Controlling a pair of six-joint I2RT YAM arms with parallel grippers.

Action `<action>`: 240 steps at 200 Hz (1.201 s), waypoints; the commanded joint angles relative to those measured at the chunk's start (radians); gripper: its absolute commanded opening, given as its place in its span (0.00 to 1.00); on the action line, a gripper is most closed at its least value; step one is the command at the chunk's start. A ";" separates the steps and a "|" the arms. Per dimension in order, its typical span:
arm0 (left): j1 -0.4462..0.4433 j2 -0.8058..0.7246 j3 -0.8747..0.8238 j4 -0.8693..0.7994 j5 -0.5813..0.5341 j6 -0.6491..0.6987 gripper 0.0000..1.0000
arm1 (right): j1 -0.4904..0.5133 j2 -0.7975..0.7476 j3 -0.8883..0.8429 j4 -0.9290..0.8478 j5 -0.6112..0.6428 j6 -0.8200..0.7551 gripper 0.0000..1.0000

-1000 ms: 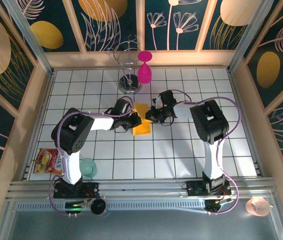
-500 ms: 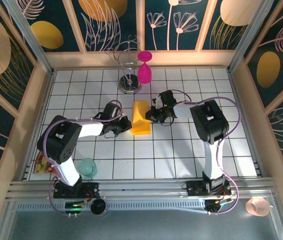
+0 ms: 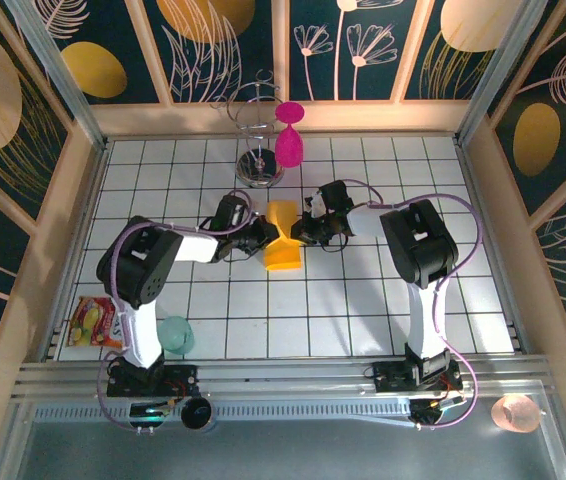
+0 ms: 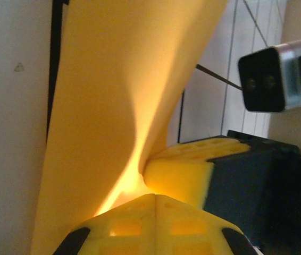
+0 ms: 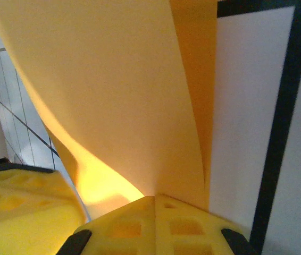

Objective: Fold a paper plane with a square sheet of paper (pick it up from the middle)
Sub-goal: First fold the square sheet of paper in half at the center of the table.

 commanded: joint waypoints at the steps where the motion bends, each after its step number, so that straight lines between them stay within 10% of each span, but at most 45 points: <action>1: 0.005 0.037 0.044 -0.087 0.023 0.001 0.00 | -0.010 0.162 -0.098 -0.208 0.234 -0.023 0.00; 167: 0.130 -0.061 -0.044 -0.307 -0.117 0.188 0.00 | -0.017 0.180 -0.126 -0.228 0.297 -0.030 0.00; 240: 0.022 -0.027 0.101 -0.231 -0.007 0.132 0.02 | -0.018 0.186 -0.133 -0.216 0.289 -0.026 0.00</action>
